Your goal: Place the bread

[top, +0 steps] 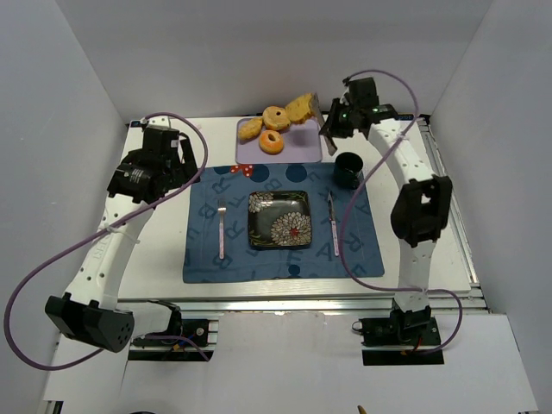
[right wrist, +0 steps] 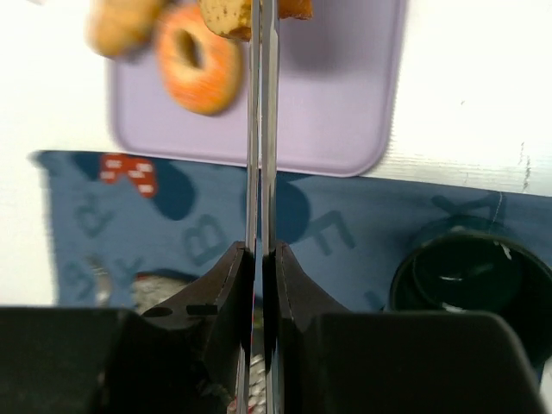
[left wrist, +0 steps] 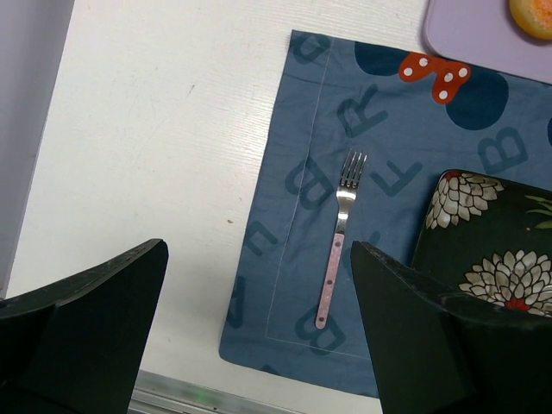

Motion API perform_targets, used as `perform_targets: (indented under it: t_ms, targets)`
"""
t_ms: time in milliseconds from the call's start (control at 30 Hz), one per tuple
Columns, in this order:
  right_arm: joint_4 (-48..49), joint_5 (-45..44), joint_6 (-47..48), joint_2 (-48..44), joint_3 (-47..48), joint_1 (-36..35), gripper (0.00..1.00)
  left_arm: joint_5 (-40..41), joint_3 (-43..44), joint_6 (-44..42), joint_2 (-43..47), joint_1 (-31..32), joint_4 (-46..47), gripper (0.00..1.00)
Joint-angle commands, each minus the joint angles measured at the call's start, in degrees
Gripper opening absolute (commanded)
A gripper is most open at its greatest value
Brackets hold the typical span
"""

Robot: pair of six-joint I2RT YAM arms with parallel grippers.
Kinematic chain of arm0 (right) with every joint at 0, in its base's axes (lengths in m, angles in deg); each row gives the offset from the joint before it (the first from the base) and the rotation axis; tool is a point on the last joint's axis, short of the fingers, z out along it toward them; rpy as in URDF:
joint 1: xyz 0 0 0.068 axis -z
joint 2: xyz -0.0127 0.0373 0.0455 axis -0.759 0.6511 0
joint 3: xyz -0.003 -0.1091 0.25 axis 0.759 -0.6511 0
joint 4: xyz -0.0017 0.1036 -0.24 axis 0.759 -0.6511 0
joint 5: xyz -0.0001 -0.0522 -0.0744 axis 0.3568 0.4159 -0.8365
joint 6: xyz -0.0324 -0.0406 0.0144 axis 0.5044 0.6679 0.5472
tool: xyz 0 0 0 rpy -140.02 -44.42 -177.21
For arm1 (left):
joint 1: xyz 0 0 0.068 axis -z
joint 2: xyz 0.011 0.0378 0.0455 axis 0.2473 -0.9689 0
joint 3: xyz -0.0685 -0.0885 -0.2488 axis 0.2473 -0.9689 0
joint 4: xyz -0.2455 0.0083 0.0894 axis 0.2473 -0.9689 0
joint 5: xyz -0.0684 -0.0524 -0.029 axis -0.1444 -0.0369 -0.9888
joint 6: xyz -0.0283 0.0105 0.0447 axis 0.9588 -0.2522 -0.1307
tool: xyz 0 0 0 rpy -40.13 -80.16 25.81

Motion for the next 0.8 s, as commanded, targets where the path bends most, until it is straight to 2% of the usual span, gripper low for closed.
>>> perform_targets:
  t_ms: [0,133,267,367,533,767]
  targets:
    - [0.8,2.5,-1.2,-11.7,-0.5,0.4,0.00,1.1,1.1,0.5,3.1,0.0,0.4,0.98]
    - [-1.4,9.9,-0.2,-20.0,-10.2,0.4,0.00,1.2,1.2,0.7,3.9,0.0,0.7,0.98]
    - [-5.0,23.8,2.7,-28.4,-23.1,0.3,0.00,0.6,1.1,0.9,4.4,0.0,2.1,0.98]
    - [-8.8,31.6,6.0,-32.1,-28.4,0.4,0.00,-0.9,-0.5,1.5,4.6,0.0,4.0,0.98]
    - [-12.3,36.4,10.5,-35.0,-37.3,0.1,0.00,-4.3,-1.9,3.3,4.8,0.0,4.6,0.98]
    - [-7.4,39.6,12.0,-35.4,-48.0,-0.6,0.00,-5.1,-3.5,4.0,6.4,0.0,4.8,0.98]
